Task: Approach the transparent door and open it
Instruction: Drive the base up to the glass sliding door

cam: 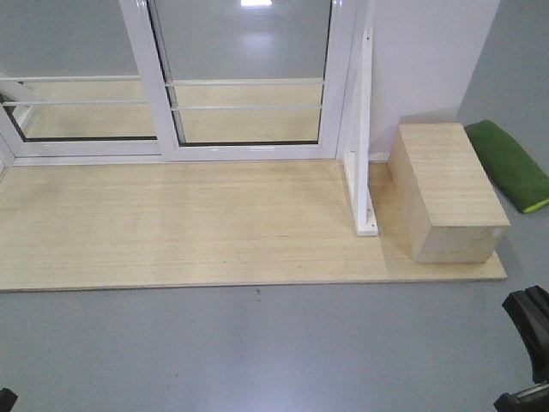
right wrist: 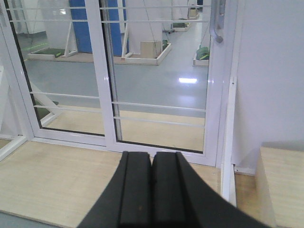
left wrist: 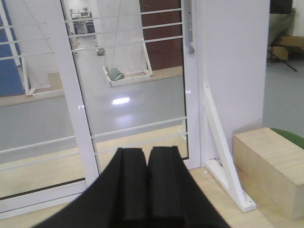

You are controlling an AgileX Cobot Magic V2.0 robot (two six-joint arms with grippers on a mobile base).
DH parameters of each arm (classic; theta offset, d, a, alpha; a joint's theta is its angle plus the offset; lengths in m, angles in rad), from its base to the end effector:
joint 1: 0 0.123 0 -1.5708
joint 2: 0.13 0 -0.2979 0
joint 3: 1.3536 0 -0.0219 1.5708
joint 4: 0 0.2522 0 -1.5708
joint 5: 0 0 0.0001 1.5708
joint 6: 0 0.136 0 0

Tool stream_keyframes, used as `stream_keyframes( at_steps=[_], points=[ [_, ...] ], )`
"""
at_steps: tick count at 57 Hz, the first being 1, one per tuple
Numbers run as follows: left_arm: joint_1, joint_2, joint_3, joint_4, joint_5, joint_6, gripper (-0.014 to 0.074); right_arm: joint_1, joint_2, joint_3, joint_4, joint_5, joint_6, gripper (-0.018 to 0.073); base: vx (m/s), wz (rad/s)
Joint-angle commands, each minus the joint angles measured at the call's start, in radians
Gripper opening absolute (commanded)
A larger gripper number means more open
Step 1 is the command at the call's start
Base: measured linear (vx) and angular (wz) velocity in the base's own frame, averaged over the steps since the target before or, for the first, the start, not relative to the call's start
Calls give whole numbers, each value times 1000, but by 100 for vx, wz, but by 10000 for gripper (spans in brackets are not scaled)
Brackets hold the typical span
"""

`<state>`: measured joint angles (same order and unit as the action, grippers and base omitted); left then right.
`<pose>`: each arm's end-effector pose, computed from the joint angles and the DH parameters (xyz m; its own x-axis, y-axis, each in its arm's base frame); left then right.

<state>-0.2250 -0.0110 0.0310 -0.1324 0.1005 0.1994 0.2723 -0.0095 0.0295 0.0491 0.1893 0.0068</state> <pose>0.0876 -0.0219 0.1926 -0.0156 0.0729 -0.9972 0.2376 0.9690 0.0671 0.0858 0.0253 0.1810 -0.1322 0.0202 -0.9910 -0.2709 0.9610 0.0557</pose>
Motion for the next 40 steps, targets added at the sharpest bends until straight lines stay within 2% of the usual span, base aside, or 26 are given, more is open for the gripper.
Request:
stream_keyframes(
  at_steps=[1, 29, 40],
  points=[
    [-6, -15, 13, -3, -82, -6, -6, -5, -16, 5, -1, -83, -7, 1, 50, 27],
    [-6, -15, 13, -3, -82, -6, -6, -5, -16, 5, -1, -83, -7, 1, 51, 37],
    [-6, -15, 13, -3, -82, -6, -6, -5, -16, 5, -1, -81, -7, 1, 49, 16]
  ],
)
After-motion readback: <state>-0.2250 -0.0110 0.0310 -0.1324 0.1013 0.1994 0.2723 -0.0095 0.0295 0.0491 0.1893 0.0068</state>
